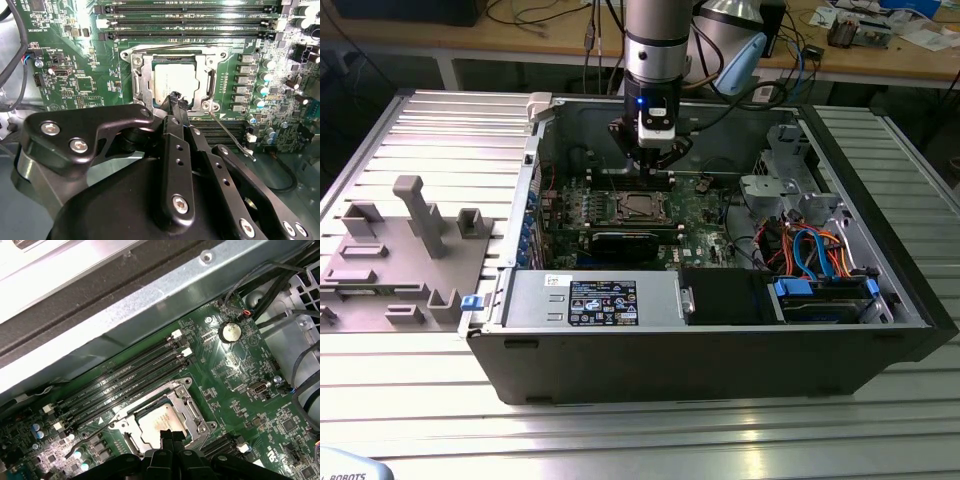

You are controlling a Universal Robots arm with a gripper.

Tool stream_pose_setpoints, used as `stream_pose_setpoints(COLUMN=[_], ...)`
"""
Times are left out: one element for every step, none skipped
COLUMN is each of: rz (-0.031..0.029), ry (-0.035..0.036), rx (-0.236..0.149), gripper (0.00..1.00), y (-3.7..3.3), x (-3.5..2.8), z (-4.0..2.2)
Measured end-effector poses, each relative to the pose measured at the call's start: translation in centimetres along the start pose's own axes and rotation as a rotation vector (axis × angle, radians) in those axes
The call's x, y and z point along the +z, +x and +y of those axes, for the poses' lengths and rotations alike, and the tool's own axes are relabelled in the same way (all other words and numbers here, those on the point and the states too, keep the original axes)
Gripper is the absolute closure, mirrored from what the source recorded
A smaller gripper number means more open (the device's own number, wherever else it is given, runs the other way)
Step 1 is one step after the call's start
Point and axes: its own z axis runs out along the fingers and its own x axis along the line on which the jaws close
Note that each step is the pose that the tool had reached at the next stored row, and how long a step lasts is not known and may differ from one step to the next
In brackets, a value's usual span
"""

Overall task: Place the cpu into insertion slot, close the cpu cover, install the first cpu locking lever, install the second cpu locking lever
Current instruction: 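Install the first cpu locking lever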

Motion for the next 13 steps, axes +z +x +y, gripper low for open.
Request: stream_pose_setpoints(rz=[-0.0001,-0.0001,-0.0001,-0.0002,-0.0002,-0.0003,-0.0003,-0.0003,-0.0004,-0.0004,-0.0005,-0.0006,-0.0007], ry=[0.0,-0.0002,-0.0002,-0.0004,-0.0005,-0.0005,-0.0005,-0.0006,-0.0007,-0.0007,-0.001,-0.001,-0.0012], rx=[-0.003,-0.005,-0.008,-0.01,-0.012,-0.014,-0.016,-0.018,-0.02,-0.022,-0.029,-0.034,-0.038], gripper=[0.89,0.89,0.89,0.89,0.89,0.89,0.89,0.89,0.89,0.89,0.89,0.89,0.89], y=[0.0,0.0,0.0,0.0,0.0,0.0,0.0,0.0,0.0,0.0,0.0,0.0,0.0], x=[0.0,0.0,0.0,0.0,0.0,0.0,0.0,0.0,0.0,0.0,0.0,0.0,0.0], z=[0.0,0.0,0.0,0.0,0.0,0.0,0.0,0.0,0.0,0.0,0.0,0.0,0.0])
